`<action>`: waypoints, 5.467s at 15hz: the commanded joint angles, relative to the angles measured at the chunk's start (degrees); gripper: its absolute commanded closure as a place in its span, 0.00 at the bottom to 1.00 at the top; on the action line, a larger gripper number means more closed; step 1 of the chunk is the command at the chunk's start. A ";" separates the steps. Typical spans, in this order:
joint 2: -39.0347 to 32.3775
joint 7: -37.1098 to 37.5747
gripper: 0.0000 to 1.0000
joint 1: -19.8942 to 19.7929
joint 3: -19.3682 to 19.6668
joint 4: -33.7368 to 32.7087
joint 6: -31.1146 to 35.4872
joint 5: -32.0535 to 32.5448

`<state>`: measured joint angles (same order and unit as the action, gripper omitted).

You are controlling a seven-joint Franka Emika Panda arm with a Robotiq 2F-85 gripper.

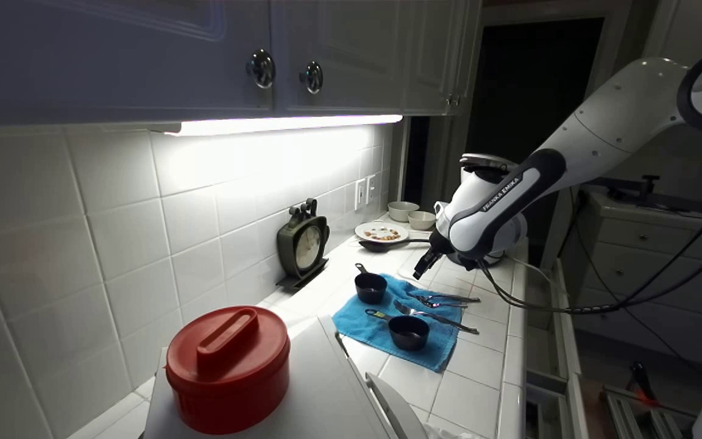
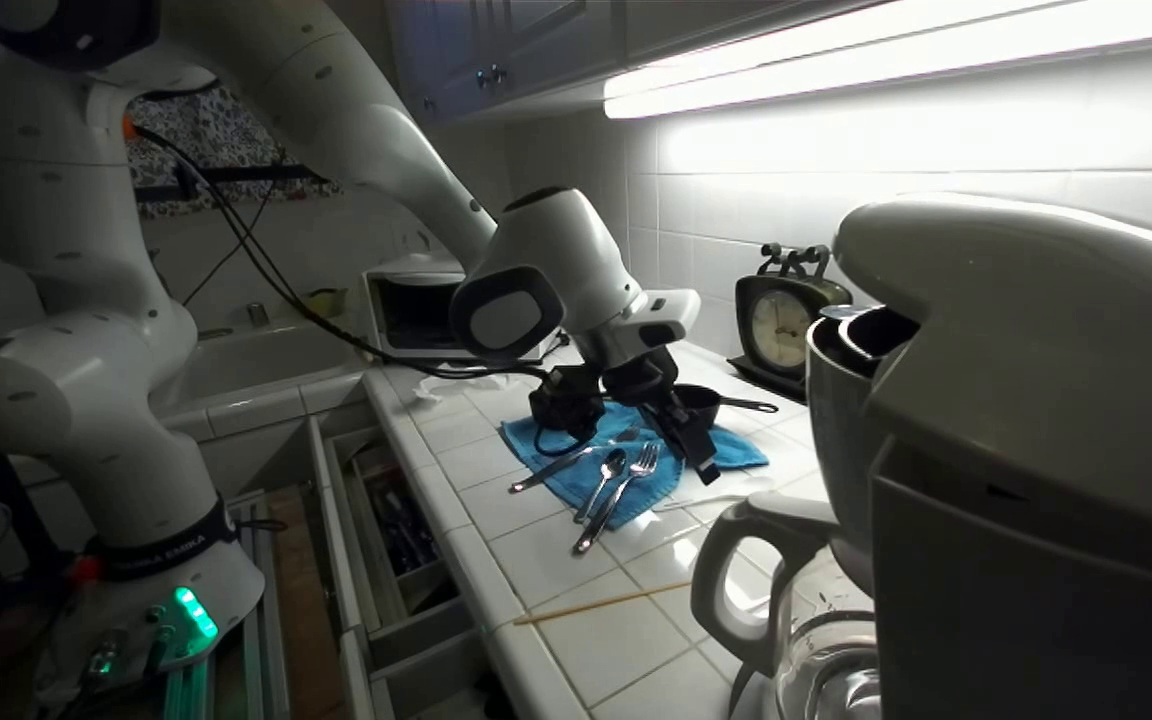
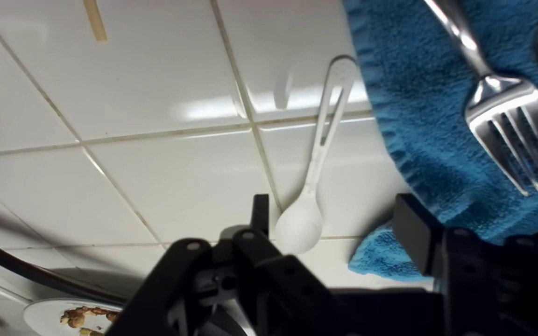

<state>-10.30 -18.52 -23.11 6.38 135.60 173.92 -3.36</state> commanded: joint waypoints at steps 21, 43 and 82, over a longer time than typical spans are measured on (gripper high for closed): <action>-11.36 2.51 0.98 -2.52 -2.35 -8.26 6.61 -1.19; 4.00 -4.65 0.96 -1.76 -6.33 3.58 3.82 1.31; 2.72 -11.96 0.01 -5.09 -8.84 4.88 9.17 -0.57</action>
<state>-9.77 -30.52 -27.68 -1.67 139.23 181.48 -3.14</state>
